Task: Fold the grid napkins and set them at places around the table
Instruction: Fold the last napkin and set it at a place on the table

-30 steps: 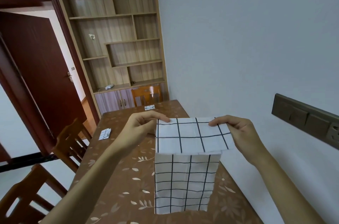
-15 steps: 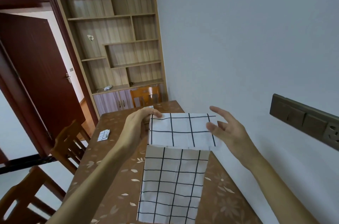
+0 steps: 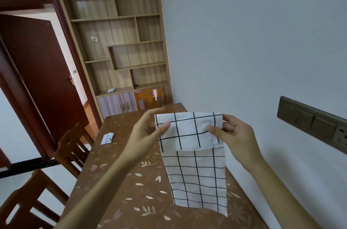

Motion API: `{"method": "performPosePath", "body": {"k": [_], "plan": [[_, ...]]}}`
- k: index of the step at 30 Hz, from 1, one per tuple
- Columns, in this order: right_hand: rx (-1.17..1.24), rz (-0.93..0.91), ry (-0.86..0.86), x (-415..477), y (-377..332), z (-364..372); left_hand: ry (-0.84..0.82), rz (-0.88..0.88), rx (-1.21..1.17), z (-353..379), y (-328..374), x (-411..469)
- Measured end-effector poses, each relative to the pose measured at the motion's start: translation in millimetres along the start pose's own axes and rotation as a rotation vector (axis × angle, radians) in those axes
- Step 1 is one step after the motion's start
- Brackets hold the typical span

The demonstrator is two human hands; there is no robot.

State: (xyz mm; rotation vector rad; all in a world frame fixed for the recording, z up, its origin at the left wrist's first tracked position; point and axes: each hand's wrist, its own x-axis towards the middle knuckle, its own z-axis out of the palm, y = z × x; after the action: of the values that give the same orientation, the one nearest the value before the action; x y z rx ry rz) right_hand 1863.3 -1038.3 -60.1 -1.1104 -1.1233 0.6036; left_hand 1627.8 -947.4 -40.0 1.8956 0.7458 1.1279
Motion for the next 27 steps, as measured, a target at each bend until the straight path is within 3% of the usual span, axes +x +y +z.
{"method": "performPosePath", "body": {"k": [3, 6, 13, 22, 27], "plan": [[0.051, -0.02, 0.056, 1, 2, 1, -0.129, -0.078, -0.089, 5, -12, -4], [0.062, 0.016, 0.061, 3, 4, 0, -0.097, -0.077, -0.119, 10, -20, -5], [-0.071, 0.2, -0.147, 1, 13, -7, -0.045, -0.007, -0.099, 7, -18, 5], [-0.019, 0.058, -0.042, 7, 12, -5, -0.171, 0.031, 0.071, -2, -18, 1], [-0.102, 0.019, -0.117, 9, 14, -10, -0.142, 0.1, 0.227, -7, -25, 4]]}}
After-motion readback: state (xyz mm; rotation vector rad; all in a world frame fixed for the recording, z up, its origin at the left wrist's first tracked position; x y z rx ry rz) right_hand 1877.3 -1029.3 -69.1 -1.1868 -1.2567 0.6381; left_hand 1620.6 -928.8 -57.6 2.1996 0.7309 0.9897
